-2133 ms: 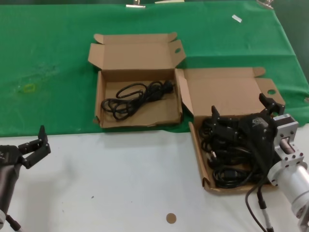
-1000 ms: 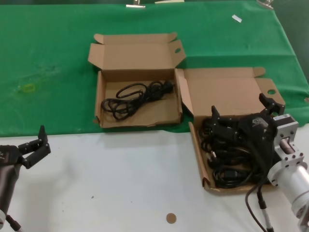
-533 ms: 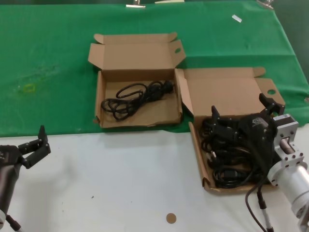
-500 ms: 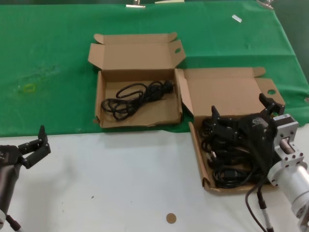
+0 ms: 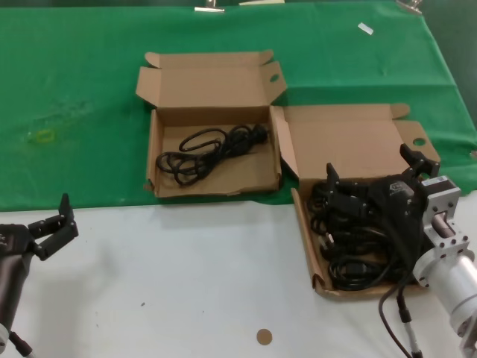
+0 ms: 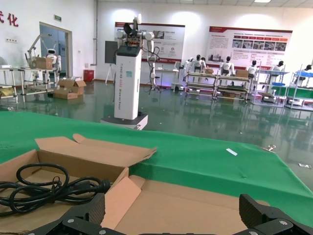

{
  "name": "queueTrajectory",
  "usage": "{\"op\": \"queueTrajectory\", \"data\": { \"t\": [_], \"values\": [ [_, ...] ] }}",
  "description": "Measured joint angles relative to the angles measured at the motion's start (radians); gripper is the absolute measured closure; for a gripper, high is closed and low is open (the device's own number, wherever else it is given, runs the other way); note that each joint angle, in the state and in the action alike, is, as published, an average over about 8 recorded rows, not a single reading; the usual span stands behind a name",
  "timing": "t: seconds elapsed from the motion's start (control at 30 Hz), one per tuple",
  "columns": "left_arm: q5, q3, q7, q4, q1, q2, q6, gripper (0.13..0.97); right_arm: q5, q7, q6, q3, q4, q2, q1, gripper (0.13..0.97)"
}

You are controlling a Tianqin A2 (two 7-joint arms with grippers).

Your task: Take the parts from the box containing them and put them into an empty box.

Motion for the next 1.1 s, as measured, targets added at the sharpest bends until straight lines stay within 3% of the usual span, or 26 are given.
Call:
{"op": "queueTrajectory", "data": {
  "t": [1.1],
  "values": [
    [0.000,0.000,0.000,0.000,0.000,0.000,0.000,0.132,0.000,0.000,0.000,0.000,0.000,0.000,0.000,0.129]
  ]
}}
